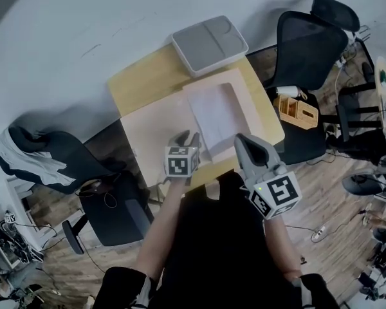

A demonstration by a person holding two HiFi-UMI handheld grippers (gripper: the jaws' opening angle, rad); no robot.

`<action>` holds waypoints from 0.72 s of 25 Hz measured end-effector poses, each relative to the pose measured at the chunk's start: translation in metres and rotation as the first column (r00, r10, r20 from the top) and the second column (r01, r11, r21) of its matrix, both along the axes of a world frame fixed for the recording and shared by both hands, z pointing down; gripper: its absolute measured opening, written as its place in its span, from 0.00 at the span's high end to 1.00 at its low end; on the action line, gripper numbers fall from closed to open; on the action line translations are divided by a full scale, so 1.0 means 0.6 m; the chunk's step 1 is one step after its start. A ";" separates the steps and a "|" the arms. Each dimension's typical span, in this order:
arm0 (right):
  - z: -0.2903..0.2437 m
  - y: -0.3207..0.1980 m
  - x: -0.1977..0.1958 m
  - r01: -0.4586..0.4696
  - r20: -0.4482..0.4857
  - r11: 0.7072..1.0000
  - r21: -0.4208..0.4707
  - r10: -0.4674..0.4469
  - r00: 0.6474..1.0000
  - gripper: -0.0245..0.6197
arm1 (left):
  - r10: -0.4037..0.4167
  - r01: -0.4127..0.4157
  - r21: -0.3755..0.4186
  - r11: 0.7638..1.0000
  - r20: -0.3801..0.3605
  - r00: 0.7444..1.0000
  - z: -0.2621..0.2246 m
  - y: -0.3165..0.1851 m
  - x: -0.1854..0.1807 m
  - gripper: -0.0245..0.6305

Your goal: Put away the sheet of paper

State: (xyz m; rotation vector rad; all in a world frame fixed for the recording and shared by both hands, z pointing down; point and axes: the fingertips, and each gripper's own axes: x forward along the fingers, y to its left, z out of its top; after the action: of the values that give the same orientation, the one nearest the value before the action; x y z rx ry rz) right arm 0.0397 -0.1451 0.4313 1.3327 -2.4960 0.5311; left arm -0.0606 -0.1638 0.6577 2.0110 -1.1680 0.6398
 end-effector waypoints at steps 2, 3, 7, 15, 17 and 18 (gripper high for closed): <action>-0.004 0.010 -0.011 -0.011 0.002 1.000 0.011 0.011 1.000 0.96 | 0.019 -0.019 0.025 1.000 -0.005 1.000 -0.017 0.008 -0.006 0.78; -0.006 0.014 -0.015 -0.016 0.003 1.000 0.016 0.016 1.000 0.96 | 0.028 -0.028 0.038 0.999 -0.007 1.000 -0.025 0.010 -0.008 0.78; -0.012 0.031 -0.023 -0.030 0.008 0.999 0.033 0.030 1.000 0.96 | 0.058 -0.057 0.095 0.994 -0.008 0.998 -0.062 0.017 -0.012 0.80; -0.037 0.052 0.000 -0.012 0.033 0.997 0.072 0.009 0.999 0.96 | 0.037 -0.038 0.222 0.974 0.009 0.999 -0.154 0.036 -0.008 0.81; -0.044 0.058 0.010 0.009 0.039 0.997 0.080 -0.012 0.999 0.96 | 0.016 -0.020 0.247 0.969 0.016 1.000 -0.178 0.045 -0.001 0.82; -0.048 0.061 0.015 0.022 0.043 0.996 0.084 -0.026 0.999 0.96 | 0.003 -0.008 0.258 0.966 0.020 1.000 -0.190 0.051 0.002 0.83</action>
State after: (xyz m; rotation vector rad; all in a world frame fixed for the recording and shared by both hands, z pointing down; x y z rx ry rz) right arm 0.0489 -0.1082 0.4028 1.3328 -2.5932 0.4605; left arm -0.0596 -0.1331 0.5439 2.2287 -1.3142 0.5323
